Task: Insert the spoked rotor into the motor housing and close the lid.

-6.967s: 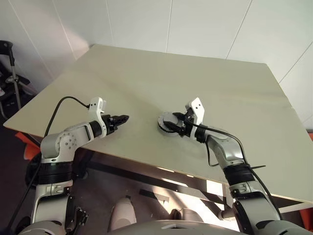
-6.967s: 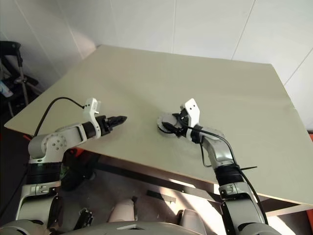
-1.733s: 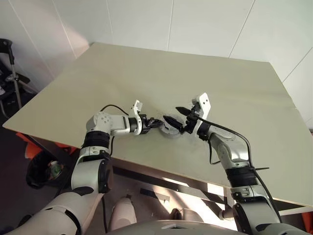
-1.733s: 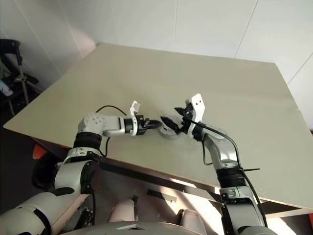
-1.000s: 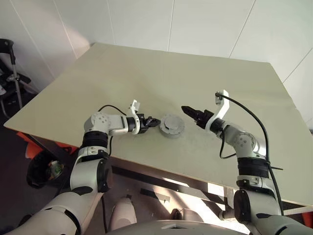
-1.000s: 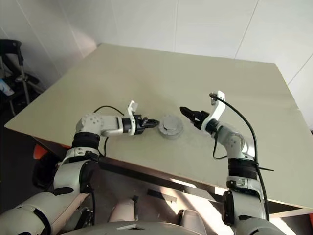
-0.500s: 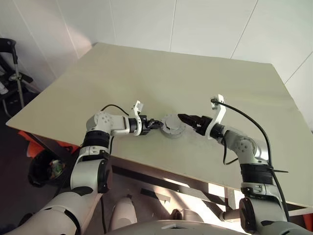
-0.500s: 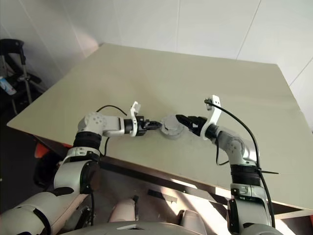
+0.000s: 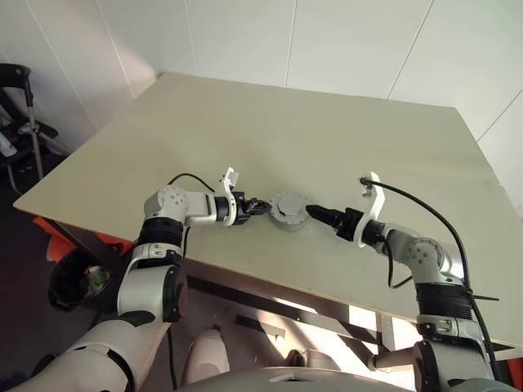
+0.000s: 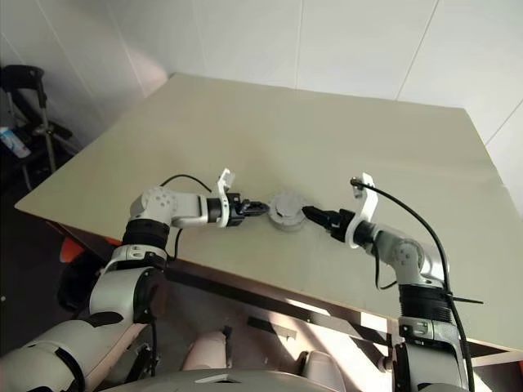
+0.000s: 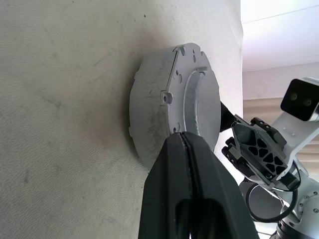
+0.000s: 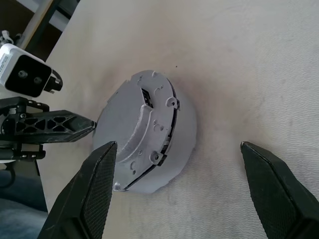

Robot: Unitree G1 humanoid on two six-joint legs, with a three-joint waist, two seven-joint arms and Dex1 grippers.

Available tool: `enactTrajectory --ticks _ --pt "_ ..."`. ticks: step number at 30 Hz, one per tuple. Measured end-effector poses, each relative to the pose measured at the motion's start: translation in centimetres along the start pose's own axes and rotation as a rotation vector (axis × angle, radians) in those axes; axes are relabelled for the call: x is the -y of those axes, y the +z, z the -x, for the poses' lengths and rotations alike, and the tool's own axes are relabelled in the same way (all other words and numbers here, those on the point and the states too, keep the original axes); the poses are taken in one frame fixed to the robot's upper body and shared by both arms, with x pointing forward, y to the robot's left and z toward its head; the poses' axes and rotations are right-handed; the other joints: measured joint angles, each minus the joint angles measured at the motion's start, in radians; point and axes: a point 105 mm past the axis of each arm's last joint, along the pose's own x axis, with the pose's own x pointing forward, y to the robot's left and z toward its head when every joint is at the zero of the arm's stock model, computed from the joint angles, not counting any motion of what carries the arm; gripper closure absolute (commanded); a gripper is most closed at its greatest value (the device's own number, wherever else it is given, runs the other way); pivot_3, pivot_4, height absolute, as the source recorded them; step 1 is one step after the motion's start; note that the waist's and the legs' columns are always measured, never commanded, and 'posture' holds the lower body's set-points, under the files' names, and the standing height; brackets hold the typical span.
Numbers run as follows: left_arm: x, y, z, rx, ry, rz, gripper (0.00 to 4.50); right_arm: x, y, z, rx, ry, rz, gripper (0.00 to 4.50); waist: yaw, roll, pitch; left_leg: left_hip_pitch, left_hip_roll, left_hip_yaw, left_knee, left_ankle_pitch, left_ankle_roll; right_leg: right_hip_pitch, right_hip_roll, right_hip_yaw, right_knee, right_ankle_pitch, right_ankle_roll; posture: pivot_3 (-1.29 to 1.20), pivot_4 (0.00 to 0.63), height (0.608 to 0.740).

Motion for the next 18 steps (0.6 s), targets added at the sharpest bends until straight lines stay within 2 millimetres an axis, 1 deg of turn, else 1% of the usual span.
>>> enactTrajectory --ticks 5,8,14,18 --pt "-0.1 0.1 0.1 0.003 0.006 -0.002 4.5 -1.8 -1.2 -1.0 -0.029 0.074 -0.071 0.03 0.0 0.0 0.0 0.001 0.0 0.0 0.001 0.0 -0.001 -0.001 0.0 0.0 0.006 -0.002 -0.004 0.0 0.0 0.74" --pt "-0.2 0.1 0.2 0.006 0.01 -0.004 4.5 -2.5 -1.8 -1.3 -0.045 0.09 -0.104 0.03 -0.001 0.0 0.0 0.002 0.001 0.0 0.001 0.001 -0.002 -0.002 0.0 0.001 0.008 -0.002 -0.004 0.0 0.0 0.74" --pt "-0.2 0.1 0.3 0.009 0.012 -0.011 4.5 -3.1 -1.9 -1.8 -0.041 0.103 -0.18 0.03 -0.005 0.0 0.0 0.003 0.001 0.0 0.0 0.003 -0.005 -0.003 0.001 0.001 0.01 -0.003 -0.004 0.0 0.0 0.74" --pt "-0.2 0.1 0.3 0.012 0.013 -0.015 4.5 -3.7 -2.0 -2.5 -0.043 0.11 -0.232 0.03 -0.006 0.0 0.0 0.003 0.001 0.0 0.0 0.003 -0.006 -0.004 0.001 0.002 0.01 -0.003 -0.004 0.0 0.0 0.74"
